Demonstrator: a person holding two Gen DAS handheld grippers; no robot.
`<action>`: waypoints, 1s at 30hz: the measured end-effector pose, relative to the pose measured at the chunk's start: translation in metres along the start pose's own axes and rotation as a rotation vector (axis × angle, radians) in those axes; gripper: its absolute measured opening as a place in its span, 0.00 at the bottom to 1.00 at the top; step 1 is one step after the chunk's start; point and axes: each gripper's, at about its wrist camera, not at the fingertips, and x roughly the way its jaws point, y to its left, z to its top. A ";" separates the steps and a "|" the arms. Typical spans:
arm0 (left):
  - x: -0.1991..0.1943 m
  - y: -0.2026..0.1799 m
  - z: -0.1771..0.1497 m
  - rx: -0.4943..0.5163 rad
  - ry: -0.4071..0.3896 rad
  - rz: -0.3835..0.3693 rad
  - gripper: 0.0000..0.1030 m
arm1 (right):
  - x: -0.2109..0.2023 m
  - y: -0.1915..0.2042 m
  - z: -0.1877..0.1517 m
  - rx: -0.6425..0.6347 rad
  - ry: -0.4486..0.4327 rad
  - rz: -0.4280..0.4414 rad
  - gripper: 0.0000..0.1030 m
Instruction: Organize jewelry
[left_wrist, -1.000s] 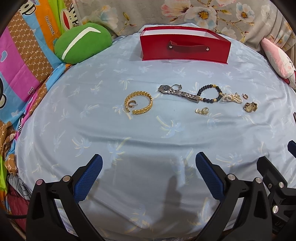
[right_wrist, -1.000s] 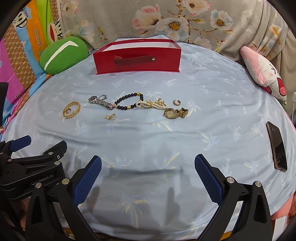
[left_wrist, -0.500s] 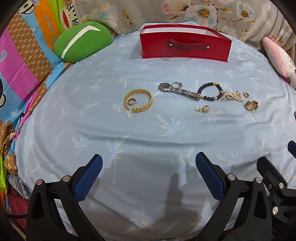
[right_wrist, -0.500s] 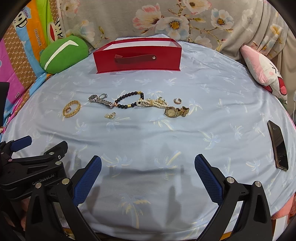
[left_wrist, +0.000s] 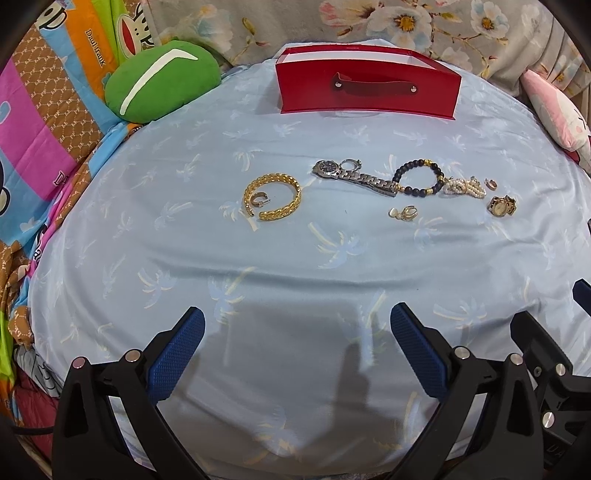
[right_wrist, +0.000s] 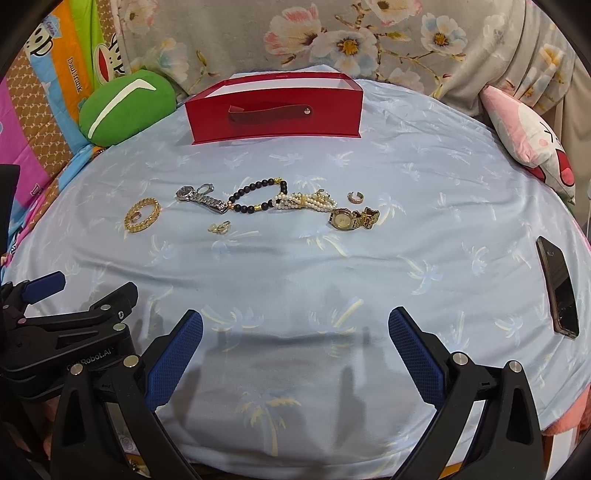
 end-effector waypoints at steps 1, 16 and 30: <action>0.000 0.000 0.000 0.000 0.001 0.000 0.95 | 0.000 -0.001 0.001 0.003 0.003 0.001 0.95; 0.012 0.007 0.011 -0.025 0.016 -0.011 0.95 | 0.017 -0.030 0.025 0.044 -0.030 -0.011 0.95; 0.030 0.022 0.030 -0.069 0.010 0.032 0.95 | 0.083 -0.047 0.068 0.131 0.009 0.016 0.61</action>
